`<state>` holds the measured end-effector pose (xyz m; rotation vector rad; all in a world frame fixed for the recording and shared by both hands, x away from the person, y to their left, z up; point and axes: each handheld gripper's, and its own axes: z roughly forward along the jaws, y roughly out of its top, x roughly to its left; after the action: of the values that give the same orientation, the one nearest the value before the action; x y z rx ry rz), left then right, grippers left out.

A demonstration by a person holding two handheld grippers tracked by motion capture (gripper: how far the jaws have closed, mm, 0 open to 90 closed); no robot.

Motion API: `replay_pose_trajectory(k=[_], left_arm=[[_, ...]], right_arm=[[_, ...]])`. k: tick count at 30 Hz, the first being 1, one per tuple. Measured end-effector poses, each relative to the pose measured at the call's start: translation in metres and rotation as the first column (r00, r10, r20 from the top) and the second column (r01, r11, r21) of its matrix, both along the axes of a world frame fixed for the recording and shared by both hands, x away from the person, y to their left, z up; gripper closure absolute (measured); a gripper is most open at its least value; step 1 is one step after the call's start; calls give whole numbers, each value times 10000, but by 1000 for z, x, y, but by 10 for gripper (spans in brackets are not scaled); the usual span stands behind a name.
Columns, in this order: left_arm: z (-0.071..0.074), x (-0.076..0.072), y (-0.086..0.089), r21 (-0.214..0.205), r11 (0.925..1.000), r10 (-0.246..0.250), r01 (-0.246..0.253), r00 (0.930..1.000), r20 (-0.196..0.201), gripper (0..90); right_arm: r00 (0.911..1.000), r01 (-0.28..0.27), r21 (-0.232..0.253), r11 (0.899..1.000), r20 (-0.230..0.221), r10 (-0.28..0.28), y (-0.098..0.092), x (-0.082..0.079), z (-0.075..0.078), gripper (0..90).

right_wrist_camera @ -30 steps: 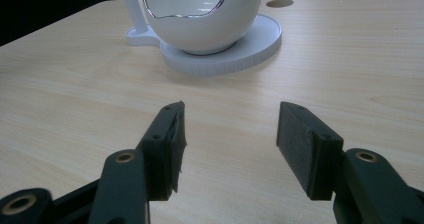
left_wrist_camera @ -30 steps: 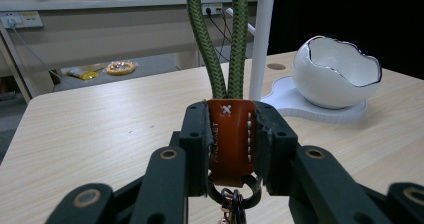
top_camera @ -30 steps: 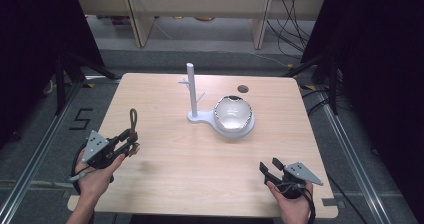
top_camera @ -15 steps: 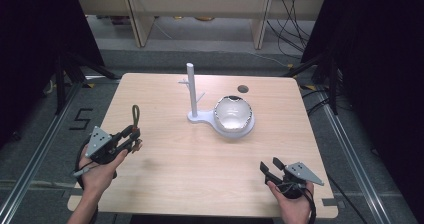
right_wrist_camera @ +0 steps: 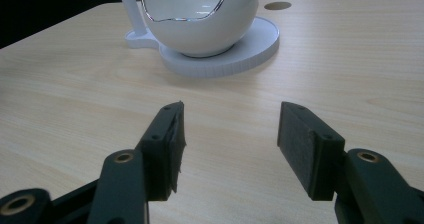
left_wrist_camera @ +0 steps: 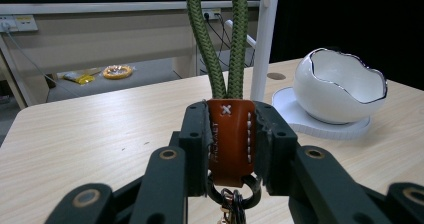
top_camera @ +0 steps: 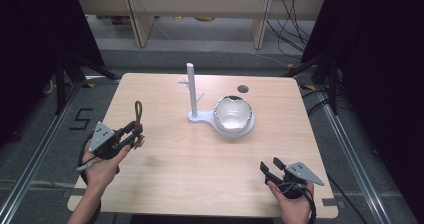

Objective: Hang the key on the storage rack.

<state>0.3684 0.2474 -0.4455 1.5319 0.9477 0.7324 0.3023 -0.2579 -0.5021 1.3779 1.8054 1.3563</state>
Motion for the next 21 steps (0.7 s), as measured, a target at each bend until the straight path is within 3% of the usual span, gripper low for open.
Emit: replay_pose_trajectory(k=[11, 21], left_arm=[[6, 9, -10, -8, 9999, -163, 163, 9998, 60, 685], [8, 18, -16, -129, 9996, -248, 249, 9997, 57, 685]], right_arm=[[10000, 38, 3, 10000, 0, -38, 0, 0, 0, 442], [9988, 287, 200, 9994, -408, -278, 2, -4, 2, 440]])
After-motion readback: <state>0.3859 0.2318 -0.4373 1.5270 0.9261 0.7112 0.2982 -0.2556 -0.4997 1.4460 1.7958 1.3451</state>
